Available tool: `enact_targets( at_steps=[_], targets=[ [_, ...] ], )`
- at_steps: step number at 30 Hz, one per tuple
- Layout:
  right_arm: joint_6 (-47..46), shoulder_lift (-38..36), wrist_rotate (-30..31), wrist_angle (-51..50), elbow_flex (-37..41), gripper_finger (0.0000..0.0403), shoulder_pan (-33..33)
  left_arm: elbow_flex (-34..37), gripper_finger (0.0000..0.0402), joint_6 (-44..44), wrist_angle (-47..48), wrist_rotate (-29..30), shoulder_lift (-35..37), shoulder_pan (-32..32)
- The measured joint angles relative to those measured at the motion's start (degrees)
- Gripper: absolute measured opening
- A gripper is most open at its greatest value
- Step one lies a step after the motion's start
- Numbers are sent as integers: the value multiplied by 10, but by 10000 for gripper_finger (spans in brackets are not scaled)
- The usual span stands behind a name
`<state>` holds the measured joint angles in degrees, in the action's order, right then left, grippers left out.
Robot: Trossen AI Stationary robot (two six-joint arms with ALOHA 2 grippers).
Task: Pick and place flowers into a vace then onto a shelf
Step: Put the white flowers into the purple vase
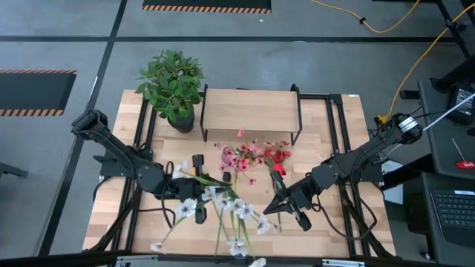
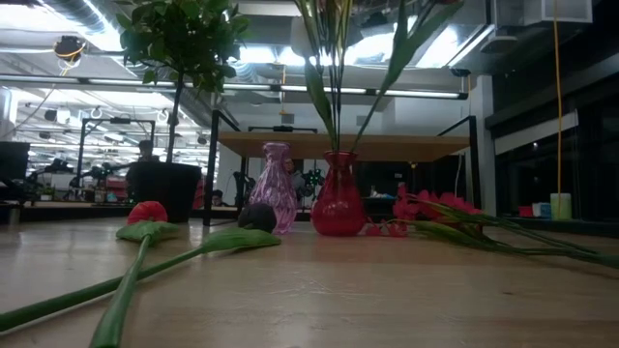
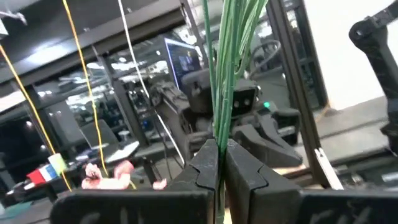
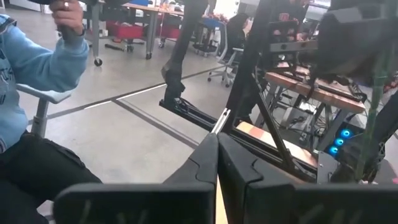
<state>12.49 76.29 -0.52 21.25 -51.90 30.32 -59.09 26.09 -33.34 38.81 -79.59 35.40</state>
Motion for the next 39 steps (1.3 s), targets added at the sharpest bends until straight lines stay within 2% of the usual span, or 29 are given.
enact_targets(
  at_steps=[4,10,13,16,20,22,26,28,32,35,39],
  targets=[
    [-9,-13,31,-18,0,10,4,0,5,-29,71,35,23,25],
    [-3,-51,56,-66,0,4,25,1,5,-9,79,129,31,75],
    [-3,-61,65,-80,0,3,43,24,5,1,52,160,32,90],
    [-12,-60,105,-109,0,3,61,75,5,-2,-15,172,40,91],
    [-34,-58,159,-133,0,2,83,165,4,-2,-162,172,51,76],
    [-35,-58,166,-133,0,2,92,213,4,12,-247,169,56,69],
    [-36,-58,166,-112,19,2,103,307,4,54,-440,107,59,55],
    [-35,-58,169,-88,41,2,104,349,4,47,-510,79,59,37],
    [-34,-58,203,-30,84,1,101,398,4,-24,-542,43,59,-24],
    [-35,-58,215,1,106,2,93,410,4,-67,-534,20,57,-75],
    [-44,-58,215,42,135,2,85,411,4,-82,-534,7,51,-124]
  ],
)
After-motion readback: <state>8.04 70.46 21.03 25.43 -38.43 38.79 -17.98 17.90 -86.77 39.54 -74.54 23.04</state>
